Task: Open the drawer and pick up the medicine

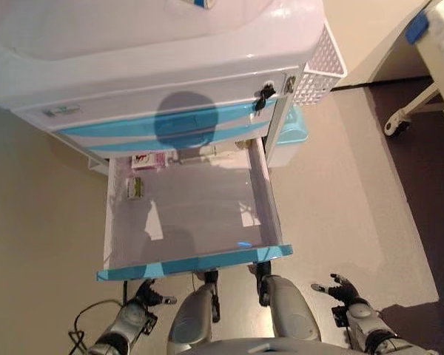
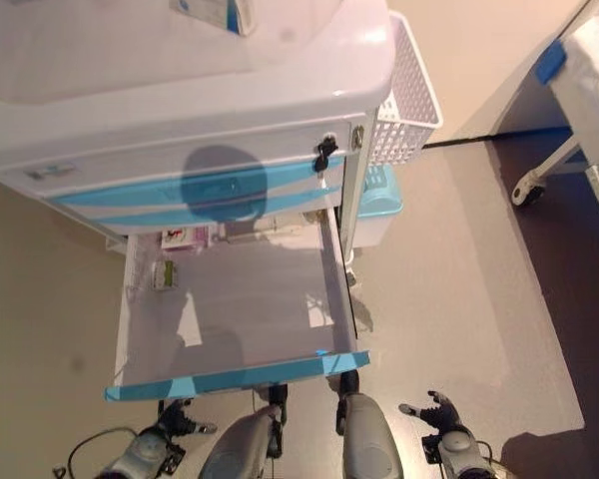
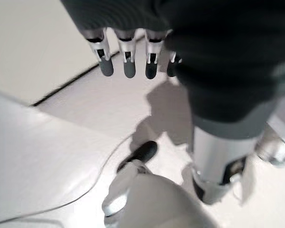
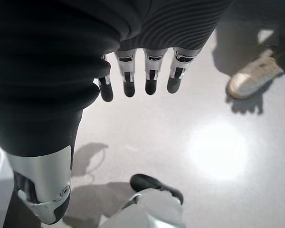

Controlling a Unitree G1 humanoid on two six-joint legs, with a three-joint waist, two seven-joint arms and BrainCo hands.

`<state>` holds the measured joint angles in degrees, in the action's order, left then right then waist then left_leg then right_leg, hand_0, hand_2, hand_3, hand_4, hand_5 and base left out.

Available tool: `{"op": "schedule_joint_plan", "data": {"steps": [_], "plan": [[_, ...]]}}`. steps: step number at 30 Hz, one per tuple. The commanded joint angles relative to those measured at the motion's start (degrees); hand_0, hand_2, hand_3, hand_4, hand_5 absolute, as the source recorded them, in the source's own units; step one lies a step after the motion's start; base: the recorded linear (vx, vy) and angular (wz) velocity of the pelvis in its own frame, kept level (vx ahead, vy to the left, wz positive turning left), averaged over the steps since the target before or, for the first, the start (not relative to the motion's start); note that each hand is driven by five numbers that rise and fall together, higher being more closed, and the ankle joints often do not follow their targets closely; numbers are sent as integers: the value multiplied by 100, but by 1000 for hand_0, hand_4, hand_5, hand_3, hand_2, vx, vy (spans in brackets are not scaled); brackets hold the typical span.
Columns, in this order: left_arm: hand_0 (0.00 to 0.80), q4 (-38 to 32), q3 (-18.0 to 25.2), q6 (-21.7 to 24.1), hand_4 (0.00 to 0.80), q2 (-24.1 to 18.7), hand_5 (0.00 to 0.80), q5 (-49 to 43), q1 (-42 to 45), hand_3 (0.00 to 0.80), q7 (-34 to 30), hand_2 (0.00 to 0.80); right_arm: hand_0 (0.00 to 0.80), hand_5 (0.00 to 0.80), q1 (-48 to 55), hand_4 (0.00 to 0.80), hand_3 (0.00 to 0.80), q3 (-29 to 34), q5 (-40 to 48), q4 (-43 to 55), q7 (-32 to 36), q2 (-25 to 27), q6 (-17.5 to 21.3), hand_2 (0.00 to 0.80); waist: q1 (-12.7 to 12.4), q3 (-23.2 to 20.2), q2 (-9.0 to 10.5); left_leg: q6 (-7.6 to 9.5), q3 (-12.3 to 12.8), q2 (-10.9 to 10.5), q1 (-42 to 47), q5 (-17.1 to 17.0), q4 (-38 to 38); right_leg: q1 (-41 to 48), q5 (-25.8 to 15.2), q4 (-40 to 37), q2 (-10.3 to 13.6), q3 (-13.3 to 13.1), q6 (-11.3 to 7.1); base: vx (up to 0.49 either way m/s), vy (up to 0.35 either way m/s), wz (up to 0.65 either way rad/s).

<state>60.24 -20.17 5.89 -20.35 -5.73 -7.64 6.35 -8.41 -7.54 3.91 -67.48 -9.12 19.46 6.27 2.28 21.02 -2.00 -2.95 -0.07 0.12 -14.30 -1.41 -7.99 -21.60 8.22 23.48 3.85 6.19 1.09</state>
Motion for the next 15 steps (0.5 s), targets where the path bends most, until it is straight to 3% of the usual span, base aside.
{"op": "schedule_joint_plan", "data": {"steps": [1,5,7,12,15], "plan": [[0,-575,-150,73,0,-165,0,-139,234,0,80,0,0,0,239,0,0,-172,7,263,-140,338,144,0,88,-220,13,340,56,-223,-555,252,-668,-64,-352,-86,-42,-16,-248,-59,-26,-1],[0,-1193,-204,72,0,-331,0,-32,254,0,-35,0,0,0,227,0,0,-154,-16,260,-139,430,133,0,109,-203,-29,340,57,-198,-815,395,-1020,-281,-244,183,-33,-30,-222,-21,-5,2],[0,-1839,-157,80,0,-483,0,194,320,0,-163,0,0,0,198,0,0,-138,-108,146,-127,518,84,0,94,-188,-92,371,57,-197,-950,502,-1244,-404,-167,373,-14,-23,-195,0,0,0],[0,-2329,-156,43,0,-723,0,187,232,0,-275,0,0,0,181,0,0,-131,-231,35,-49,640,23,0,106,-171,-131,408,80,-214,-1068,625,-1467,-514,-83,546,-16,-56,-171,-1,1,-1],[0,-2857,-113,-14,0,-1072,0,-45,38,0,-289,0,0,0,202,0,0,-109,-289,-27,-11,703,-15,0,110,-128,-160,443,125,-222,-1132,716,-1599,-601,-17,677,-8,-101,-148,5,13,-1]]}}
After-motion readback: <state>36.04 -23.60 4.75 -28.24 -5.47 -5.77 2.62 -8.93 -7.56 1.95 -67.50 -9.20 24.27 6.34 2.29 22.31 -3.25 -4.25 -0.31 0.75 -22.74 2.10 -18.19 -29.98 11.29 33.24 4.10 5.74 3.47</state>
